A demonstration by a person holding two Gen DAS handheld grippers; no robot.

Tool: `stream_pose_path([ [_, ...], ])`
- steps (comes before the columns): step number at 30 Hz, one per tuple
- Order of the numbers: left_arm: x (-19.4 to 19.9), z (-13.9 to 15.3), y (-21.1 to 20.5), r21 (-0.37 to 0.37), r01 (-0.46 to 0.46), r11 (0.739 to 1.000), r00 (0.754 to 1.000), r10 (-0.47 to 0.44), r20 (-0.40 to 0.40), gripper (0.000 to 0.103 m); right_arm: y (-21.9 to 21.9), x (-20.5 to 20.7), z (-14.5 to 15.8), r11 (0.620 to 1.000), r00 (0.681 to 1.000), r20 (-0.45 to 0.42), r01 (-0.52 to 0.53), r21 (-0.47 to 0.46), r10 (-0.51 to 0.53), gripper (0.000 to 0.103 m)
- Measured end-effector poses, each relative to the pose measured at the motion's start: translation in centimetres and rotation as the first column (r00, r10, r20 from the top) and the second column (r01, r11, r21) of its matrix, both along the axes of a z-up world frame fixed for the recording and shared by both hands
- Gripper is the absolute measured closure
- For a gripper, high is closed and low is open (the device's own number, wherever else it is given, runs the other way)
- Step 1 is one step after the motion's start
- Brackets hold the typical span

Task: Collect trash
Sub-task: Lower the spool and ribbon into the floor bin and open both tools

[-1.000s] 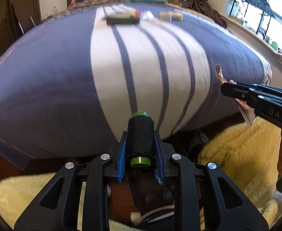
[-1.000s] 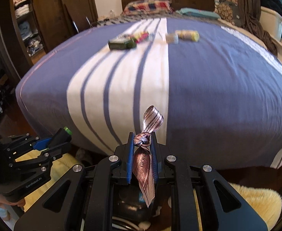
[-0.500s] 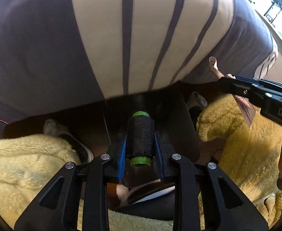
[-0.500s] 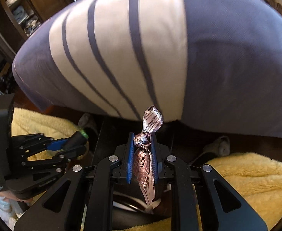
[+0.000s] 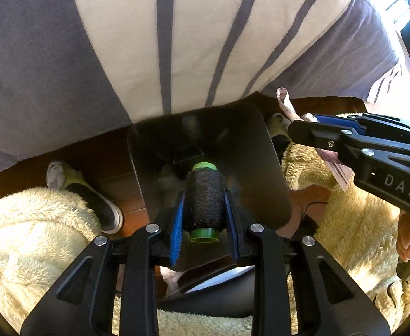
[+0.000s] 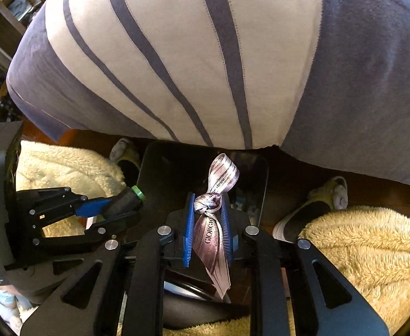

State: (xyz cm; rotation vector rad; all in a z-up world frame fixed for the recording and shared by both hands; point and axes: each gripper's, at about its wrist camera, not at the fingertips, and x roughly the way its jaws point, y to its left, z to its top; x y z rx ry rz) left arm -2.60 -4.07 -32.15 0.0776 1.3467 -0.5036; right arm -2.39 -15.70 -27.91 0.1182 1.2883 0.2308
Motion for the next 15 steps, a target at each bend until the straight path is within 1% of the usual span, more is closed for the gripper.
stream_pose_path([
  [1, 0.1, 0.0, 0.1, 0.000, -0.002, 1.000, 1.000, 0.002, -0.001, 0.073, 0.0, 0.1, 0.0, 1.000, 1.000, -0.001, 0.002, 0.003, -0.002, 0.076],
  [2, 0.1, 0.0, 0.2, -0.001, -0.005, 1.000, 1.000, 0.005, -0.002, 0.071, -0.1, 0.2, 0.0, 1.000, 1.000, -0.001, 0.006, 0.006, -0.006, 0.065],
  [3, 0.1, 0.1, 0.2, -0.005, -0.008, 1.000, 1.000, 0.008, -0.002, 0.066, -0.1, 0.2, 0.0, 1.000, 1.000, 0.001, 0.011, 0.010, -0.011, 0.060],
  [4, 0.1, 0.1, 0.3, -0.007, -0.010, 1.000, 1.000, 0.010, 0.000, 0.062, -0.2, 0.3, 0.1, 1.000, 1.000, 0.004, 0.015, 0.014, -0.015, 0.058],
  [5, 0.2, 0.3, 0.3, -0.009, -0.011, 1.000, 1.000, 0.011, 0.002, 0.061, -0.2, 0.3, 0.2, 1.000, 1.000, 0.007, 0.019, 0.015, -0.019, 0.058],
  [7, 0.2, 0.6, 0.4, -0.010, -0.016, 1.000, 1.000, 0.016, 0.013, 0.053, -0.4, 0.4, 0.5, 1.000, 1.000, 0.020, 0.024, 0.006, -0.025, 0.057],
  [8, 0.2, 0.8, 0.4, -0.007, -0.019, 1.000, 1.000, 0.019, 0.019, 0.051, -0.5, 0.4, 0.7, 1.000, 0.999, 0.028, 0.030, -0.002, -0.030, 0.053],
  [9, 0.2, 1.1, 0.5, -0.004, -0.022, 1.000, 0.999, 0.022, 0.029, 0.046, -0.8, 0.5, 1.0, 0.999, 0.998, 0.041, 0.041, -0.015, -0.040, 0.051],
  [10, 0.2, 1.5, 0.6, -0.003, -0.027, 1.000, 0.999, 0.027, 0.040, 0.041, -1.1, 0.5, 1.4, 0.998, 0.997, 0.060, 0.060, -0.031, -0.058, 0.041],
  [11, 0.2, 1.9, 0.7, -0.002, -0.031, 1.000, 0.998, 0.031, 0.052, 0.038, -1.5, 0.4, 1.8, 0.995, 0.993, 0.084, 0.083, -0.047, -0.078, 0.032],
  [15, 0.3, 4.4, 1.6, -0.009, -0.062, 0.998, 0.989, 0.062, 0.135, 0.024, -2.5, 0.3, 4.0, 0.990, 0.980, 0.160, 0.126, -0.064, -0.114, 0.019],
])
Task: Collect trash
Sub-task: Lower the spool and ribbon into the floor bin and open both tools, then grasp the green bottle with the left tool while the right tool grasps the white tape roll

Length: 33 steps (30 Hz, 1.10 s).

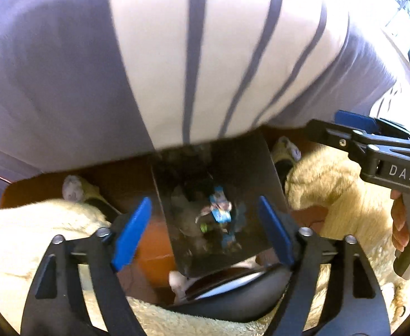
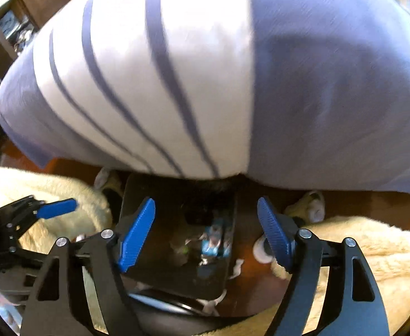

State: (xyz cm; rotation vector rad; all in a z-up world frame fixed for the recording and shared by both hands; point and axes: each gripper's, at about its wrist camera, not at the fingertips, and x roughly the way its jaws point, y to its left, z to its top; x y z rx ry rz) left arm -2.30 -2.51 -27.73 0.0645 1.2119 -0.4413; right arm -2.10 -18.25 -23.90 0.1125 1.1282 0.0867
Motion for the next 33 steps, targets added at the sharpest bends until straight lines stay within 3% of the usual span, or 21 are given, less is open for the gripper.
stream_pose_path([
  [2, 0.0, 1.6, 0.3, -0.001, -0.009, 1.000, 0.999, 0.009, 0.049, 0.022, -0.3, -0.3, 1.8, 1.000, 0.998, 0.062, 0.016, -0.016, -0.015, 0.011],
  [6, 0.0, 5.2, 0.8, -0.004, -0.024, 1.000, 0.987, 0.024, 0.156, 0.018, -0.2, -0.6, 4.8, 1.000, 0.989, 0.145, 0.003, -0.031, 0.002, 0.008],
  [13, 0.4, 10.7, 1.7, -0.013, -0.040, 0.999, 0.952, 0.042, 0.302, 0.016, -0.4, -0.8, 10.6, 0.999, 0.944, 0.331, 0.019, -0.028, -0.009, 0.006],
  [17, 1.3, 12.9, 2.2, -0.005, -0.053, 0.999, 0.933, 0.051, 0.356, 0.016, -0.9, 0.2, 12.7, 0.999, 0.928, 0.373, 0.036, -0.027, -0.023, 0.006],
  [23, 4.0, 16.2, 2.8, 0.007, -0.082, 0.997, 0.907, 0.072, 0.416, 0.015, -1.5, 2.3, 14.8, 0.992, 0.913, 0.408, 0.067, -0.104, -0.018, 0.006],
  [33, 10.3, 16.9, 0.8, -0.009, -0.072, 0.997, 0.904, 0.069, 0.421, 0.014, -3.8, 8.9, 14.7, 0.992, 0.920, 0.387, 0.104, -0.076, -0.067, 0.006],
])
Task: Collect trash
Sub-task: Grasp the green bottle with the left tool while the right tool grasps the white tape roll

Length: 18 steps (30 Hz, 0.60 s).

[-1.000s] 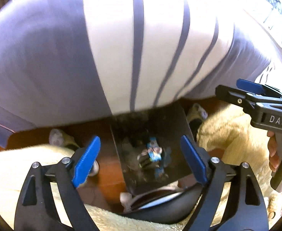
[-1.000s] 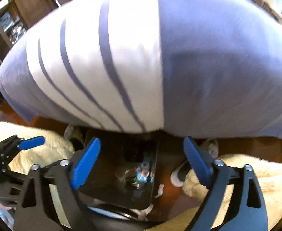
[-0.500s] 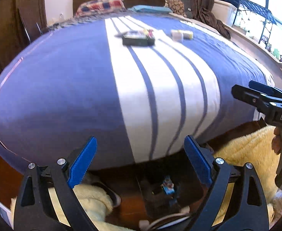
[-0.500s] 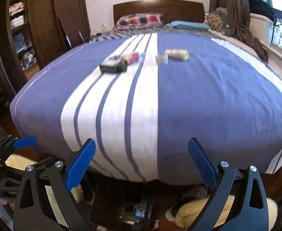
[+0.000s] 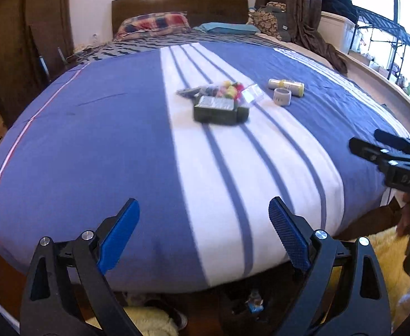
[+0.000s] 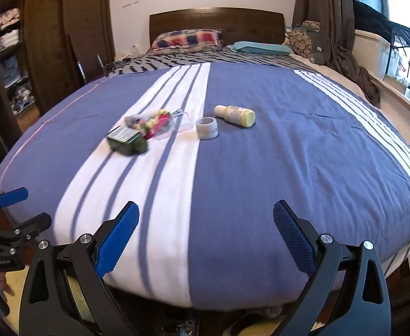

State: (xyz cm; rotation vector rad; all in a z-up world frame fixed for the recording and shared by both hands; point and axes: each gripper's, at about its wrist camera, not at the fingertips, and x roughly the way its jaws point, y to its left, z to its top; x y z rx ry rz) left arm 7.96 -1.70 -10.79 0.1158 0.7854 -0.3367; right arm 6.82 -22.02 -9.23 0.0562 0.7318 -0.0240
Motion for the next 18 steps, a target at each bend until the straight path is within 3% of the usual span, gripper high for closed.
stream_pose_path([
  [11, 9.1, -2.9, -4.1, 0.021, 0.042, 0.999, 0.996, -0.040, -0.077, 0.014, -1.5, 9.5, -3.0, 0.998, 0.993, -0.115, 0.033, 0.052, -0.027, 0.006],
  [18, 13.1, -3.2, -5.9, 0.015, 0.063, 0.998, 0.994, -0.061, -0.092, 0.014, -2.0, 13.7, -3.2, 0.998, 0.991, -0.131, 0.039, 0.058, -0.031, 0.009],
])
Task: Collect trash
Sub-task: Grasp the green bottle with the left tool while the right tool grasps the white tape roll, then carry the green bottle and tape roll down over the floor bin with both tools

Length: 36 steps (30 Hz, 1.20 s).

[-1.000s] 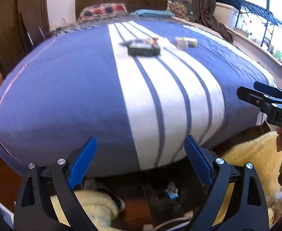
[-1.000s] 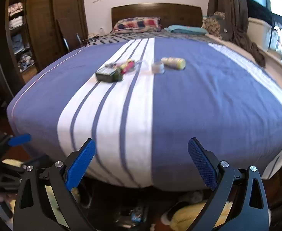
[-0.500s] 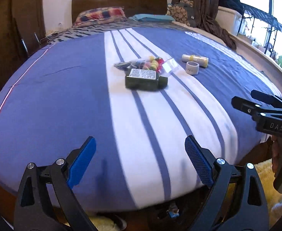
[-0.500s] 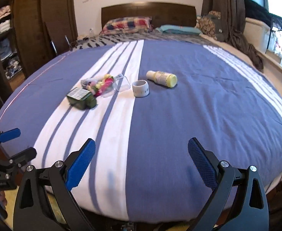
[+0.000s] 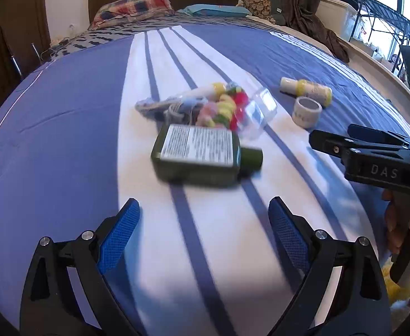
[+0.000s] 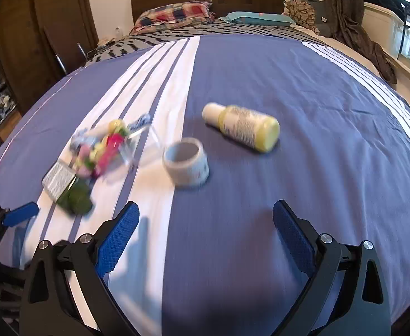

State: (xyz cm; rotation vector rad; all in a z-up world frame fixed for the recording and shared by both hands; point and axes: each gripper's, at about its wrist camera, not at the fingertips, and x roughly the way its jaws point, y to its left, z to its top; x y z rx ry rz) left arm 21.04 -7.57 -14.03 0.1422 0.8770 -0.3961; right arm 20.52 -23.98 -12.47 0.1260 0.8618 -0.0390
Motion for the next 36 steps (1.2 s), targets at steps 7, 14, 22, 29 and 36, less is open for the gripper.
stream_pose_path([
  [7, 2.4, -0.1, -1.3, 0.018, 0.021, 1.000, 1.000, -0.021, 0.006, 0.014, 0.6, 2.1, 0.0, 0.999, 1.000, -0.004, -0.031, -0.012, 0.031, 0.029],
  [14, 3.5, -0.1, -1.8, 0.020, 0.039, 0.999, 0.999, -0.039, 0.002, 0.022, 1.4, 2.7, -0.1, 0.998, 0.998, -0.007, -0.055, -0.042, 0.055, 0.062],
  [22, 1.3, 0.1, -0.9, 0.006, 0.035, 0.999, 0.999, -0.035, 0.006, 0.022, 1.8, 0.4, 0.4, 0.997, 0.997, 0.025, -0.067, -0.047, 0.069, 0.069],
  [29, -3.2, 0.6, 0.9, -0.025, 0.001, 1.000, 1.000, -0.001, 0.002, 0.022, 3.0, -4.2, 1.0, 0.995, 0.995, 0.032, -0.094, -0.034, 0.095, 0.069],
  [36, -8.7, 1.7, 2.2, -0.026, -0.006, 1.000, 1.000, 0.007, 0.029, 0.022, 4.4, -9.2, 1.4, 0.991, 0.990, 0.038, -0.131, -0.034, 0.132, 0.069],
])
